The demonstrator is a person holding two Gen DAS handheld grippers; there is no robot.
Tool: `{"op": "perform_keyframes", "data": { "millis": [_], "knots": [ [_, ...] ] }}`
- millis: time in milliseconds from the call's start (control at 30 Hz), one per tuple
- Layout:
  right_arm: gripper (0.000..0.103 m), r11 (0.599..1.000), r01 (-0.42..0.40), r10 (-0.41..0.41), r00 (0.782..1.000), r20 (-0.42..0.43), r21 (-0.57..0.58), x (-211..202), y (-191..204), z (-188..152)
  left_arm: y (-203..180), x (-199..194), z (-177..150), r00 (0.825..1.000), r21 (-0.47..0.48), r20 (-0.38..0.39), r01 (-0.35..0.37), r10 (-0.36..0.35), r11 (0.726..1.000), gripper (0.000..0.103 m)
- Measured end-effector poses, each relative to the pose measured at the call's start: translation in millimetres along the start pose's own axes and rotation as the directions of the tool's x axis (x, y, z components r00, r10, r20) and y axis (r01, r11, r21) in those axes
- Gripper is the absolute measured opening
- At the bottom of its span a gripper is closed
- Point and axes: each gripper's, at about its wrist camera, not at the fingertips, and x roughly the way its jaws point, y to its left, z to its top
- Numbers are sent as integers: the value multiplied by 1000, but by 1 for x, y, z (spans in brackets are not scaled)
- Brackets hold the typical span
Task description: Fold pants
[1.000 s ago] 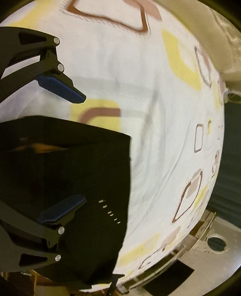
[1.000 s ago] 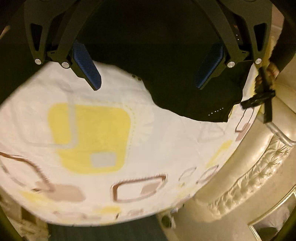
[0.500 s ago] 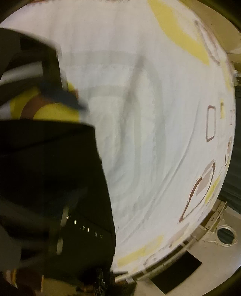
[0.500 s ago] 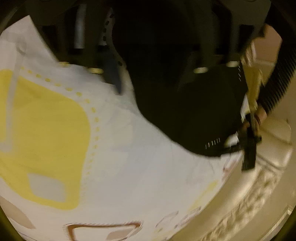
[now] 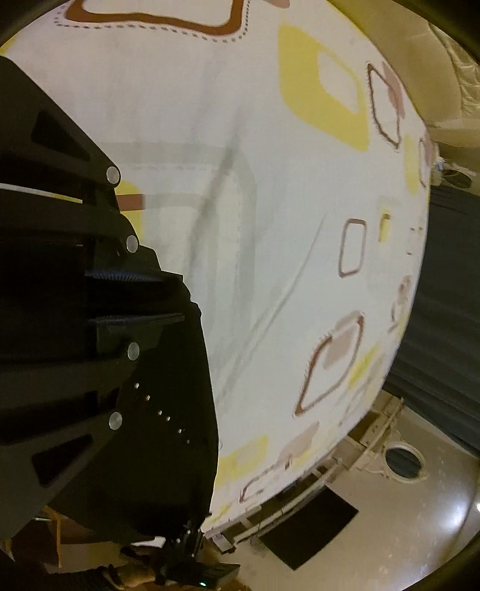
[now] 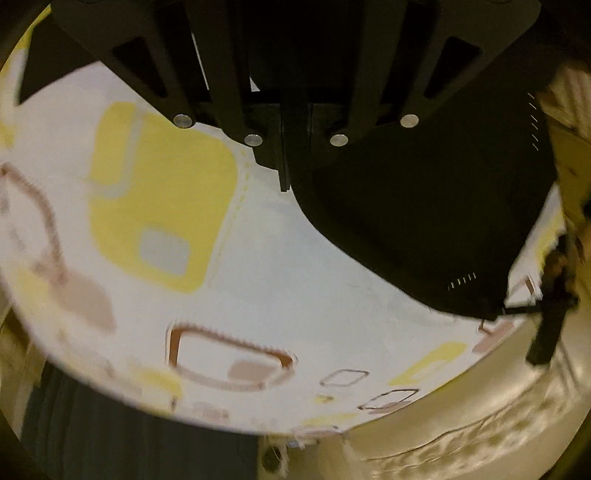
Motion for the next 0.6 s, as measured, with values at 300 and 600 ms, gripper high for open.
{"op": "perform_keyframes", "data": {
  "millis": [300, 600],
  "knots": [
    [5, 992, 86, -73, 988, 133, -94, -63, 70, -76, -27, -71, -54, 996, 3, 75, 46, -46, 999, 13],
    [5, 973, 115, -98, 991, 90, -202, -71, 124, -146, -17, -98, -143, 999, -74, 25, 47, -45, 996, 14]
  ]
}}
